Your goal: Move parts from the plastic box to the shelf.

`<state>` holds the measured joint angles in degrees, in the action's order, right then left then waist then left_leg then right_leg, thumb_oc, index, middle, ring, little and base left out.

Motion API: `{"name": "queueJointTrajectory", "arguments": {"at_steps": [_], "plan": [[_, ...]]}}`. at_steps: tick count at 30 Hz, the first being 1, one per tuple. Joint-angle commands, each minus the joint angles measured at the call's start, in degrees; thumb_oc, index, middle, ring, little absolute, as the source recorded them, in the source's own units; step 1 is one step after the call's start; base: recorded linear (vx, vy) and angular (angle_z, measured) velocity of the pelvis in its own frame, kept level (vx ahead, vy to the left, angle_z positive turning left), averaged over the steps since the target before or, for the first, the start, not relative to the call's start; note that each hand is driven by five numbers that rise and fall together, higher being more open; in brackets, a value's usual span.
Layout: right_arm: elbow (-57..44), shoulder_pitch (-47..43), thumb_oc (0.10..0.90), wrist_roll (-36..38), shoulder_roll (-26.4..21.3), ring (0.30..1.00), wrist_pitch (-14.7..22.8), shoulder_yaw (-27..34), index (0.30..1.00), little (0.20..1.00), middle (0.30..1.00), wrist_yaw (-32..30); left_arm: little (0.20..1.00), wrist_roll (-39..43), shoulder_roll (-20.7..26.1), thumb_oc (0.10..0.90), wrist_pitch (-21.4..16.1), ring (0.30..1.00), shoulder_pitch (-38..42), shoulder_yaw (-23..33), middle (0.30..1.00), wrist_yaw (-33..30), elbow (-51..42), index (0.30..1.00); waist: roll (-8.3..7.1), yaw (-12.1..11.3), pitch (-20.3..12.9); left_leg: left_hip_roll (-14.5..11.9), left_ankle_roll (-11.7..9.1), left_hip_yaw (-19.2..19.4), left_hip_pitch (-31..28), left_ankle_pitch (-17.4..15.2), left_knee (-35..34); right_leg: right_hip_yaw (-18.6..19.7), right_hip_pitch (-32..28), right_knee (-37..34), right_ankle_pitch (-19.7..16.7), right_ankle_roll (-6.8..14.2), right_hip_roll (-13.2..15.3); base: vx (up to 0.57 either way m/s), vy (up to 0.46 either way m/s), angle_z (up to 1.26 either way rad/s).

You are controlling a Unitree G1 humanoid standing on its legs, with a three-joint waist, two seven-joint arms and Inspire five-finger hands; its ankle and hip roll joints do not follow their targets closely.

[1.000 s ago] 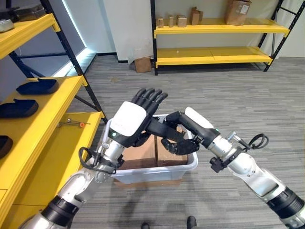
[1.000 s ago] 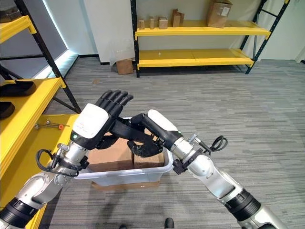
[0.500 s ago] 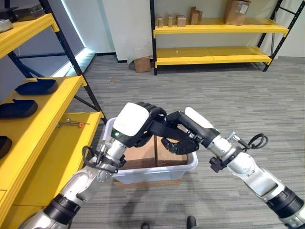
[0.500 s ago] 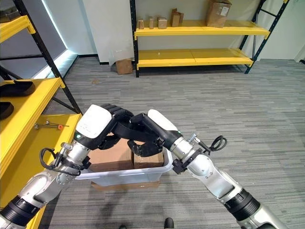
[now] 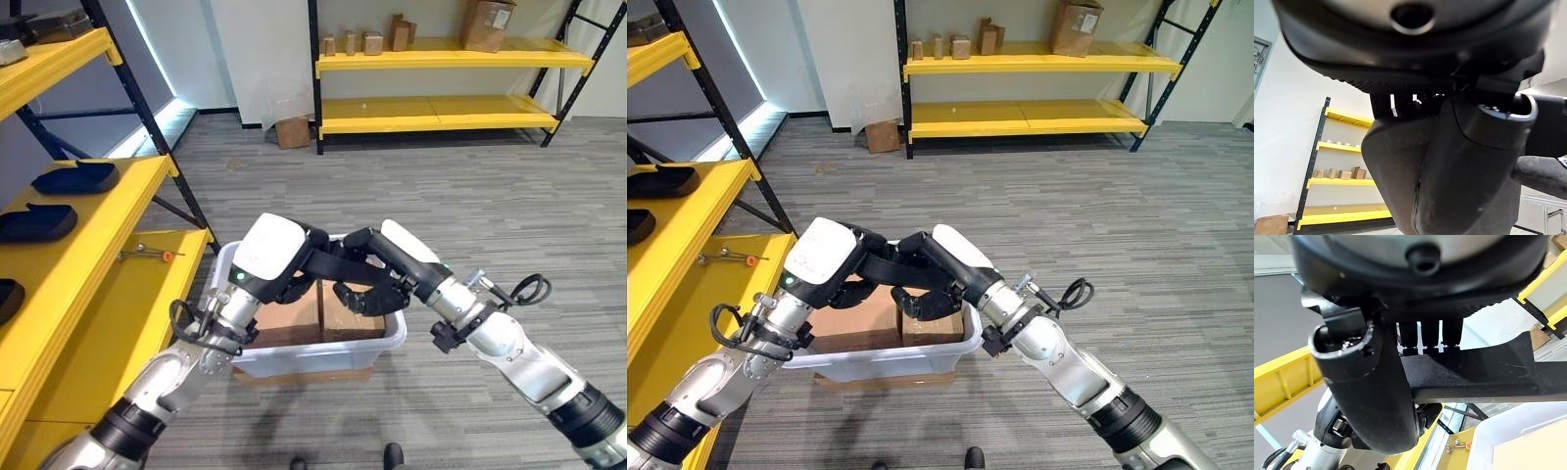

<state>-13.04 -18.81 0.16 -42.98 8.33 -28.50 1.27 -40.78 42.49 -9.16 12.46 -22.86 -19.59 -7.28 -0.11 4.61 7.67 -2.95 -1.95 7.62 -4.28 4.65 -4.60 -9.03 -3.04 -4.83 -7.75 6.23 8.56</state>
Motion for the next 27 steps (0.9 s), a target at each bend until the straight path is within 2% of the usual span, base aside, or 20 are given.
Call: {"name": "queueJointTrajectory", "arguments": {"at_steps": [1,7,11,16,19,21,24,25,27], "plan": [[-5.88,-5.67,0.9,5.06,6.87,1.0,7.11,5.26,1.0,1.0,1.0,-4.62,0.3,1.74,-3.19,0.4,-0.32,0.3,5.03,0.58,0.3,-2.79,1.77,0.3,-0.44,0.11,-4.83,-1.25,-0.26,-0.87,-2.47,-4.99,-0.4,1.73,1.47,6.23,5.12,2.01,0.74,-0.02,-0.034,0.0],[-8.39,5.35,0.9,6.96,8.19,1.0,7.43,13.55,1.0,1.0,1.0,-5.23,0.3,6.96,-6.42,0.4,0.54,0.3,-1.74,5.57,0.3,-2.19,5.2,0.3,0.33,1.09,-4.18,-2.19,-0.83,-0.34,-2.13,-4.41,-0.4,2.41,2.16,6.02,5.3,1.58,-0.34,0.0,-0.05,-0.04],[-9.33,9.21,0.9,6.59,7.6,1.0,7.8,16.93,1.0,1.0,1.0,-5.31,0.3,7.54,-5.94,0.4,0.38,0.3,-4.91,7.94,0.3,-1.8,5.7,0.3,0.84,1.63,-4.09,-3.0,-1.35,0.08,-1.78,-3.98,-0.4,2.94,2.65,5.85,5.37,1.34,-1.19,-0.01,-0.082,-0.11],[-10.37,17.34,0.9,7.06,8.17,1.0,8.84,25.0,1.0,1.0,1.0,-5.39,0.3,10.87,-6.52,0.4,0.03,0.3,-17.03,18.64,0.3,-1.95,5.02,0.3,2.15,1.9,-3.33,-5.25,-2.8,1.29,-1.38,-2.25,-0.4,4.26,3.27,4.69,5.45,0.39,-3.52,0.0,-0.151,-0.25],[-10.63,19.28,0.9,7.55,8.69,1.0,8.89,26.52,1.0,1.0,1.0,-4.84,0.3,12.2,-8.22,0.4,0.39,0.3,-22.76,24.46,0.3,-2.72,3.89,0.3,2.46,1.19,-2.9,-6.24,-3.51,1.48,-1.14,-1.01,-0.24,4.3,3.23,4.05,5.51,-0.28,-4.43,0.0,-0.136,-0.13],[-10.28,18.71,0.9,8.25,8.91,1.0,8.94,26.25,1.0,1.0,1.0,-4.48,0.3,13.97,-10.64,0.4,1.13,0.3,-26.12,28.97,0.3,-4.37,3.09,0.3,2.26,-0.51,-1.53,-7.07,-4.12,0.5,0.79,0.32,2.67,3.8,2.82,2.46,5.06,-0.99,-5.02,-0.04,-0.196,-0.05],[-9.69,16.4,0.9,8.61,8.35,1.0,8.8,24.7,1.0,1.0,1.0,-4.79,0.3,15.01,-12.52,0.4,1.36,0.3,-27.58,32.01,0.3,-6.57,1.15,0.3,2.46,-3.2,0.75,-6.78,-4.27,-2.1,3.9,1.78,4.4,2.28,3.2,0.92,4.31,-1.33,-4.92,-0.11,-0.119,0.01],[-9.58,16.25,0.9,8.61,8.3,1.0,8.84,24.63,1.0,1.0,1.0,-4.8,0.3,15.01,-12.6,0.4,1.42,0.3,-27.65,32.1,0.3,-6.51,0.97,0.3,2.49,-2.95,0.72,-6.74,-4.28,-2.33,4.11,1.87,4.44,2.07,3.23,0.85,4.26,-1.34,-4.88,-0.11,-0.046,0.18],[-9.38,15.05,0.9,8.24,7.5,1.0,8.91,24.05,1.0,1.0,1.0,-5.4,0.3,15.11,-13.17,0.4,1.24,0.3,-27.53,32.99,0.3,-8.0,-0.83,0.3,3.11,-4.23,1.84,-6.0,-4.81,-4.56,6.68,4.82,2.52,-1.29,4.34,0.33,4.02,-1.25,-4.01,-0.19,-0.036,0.57]]}}
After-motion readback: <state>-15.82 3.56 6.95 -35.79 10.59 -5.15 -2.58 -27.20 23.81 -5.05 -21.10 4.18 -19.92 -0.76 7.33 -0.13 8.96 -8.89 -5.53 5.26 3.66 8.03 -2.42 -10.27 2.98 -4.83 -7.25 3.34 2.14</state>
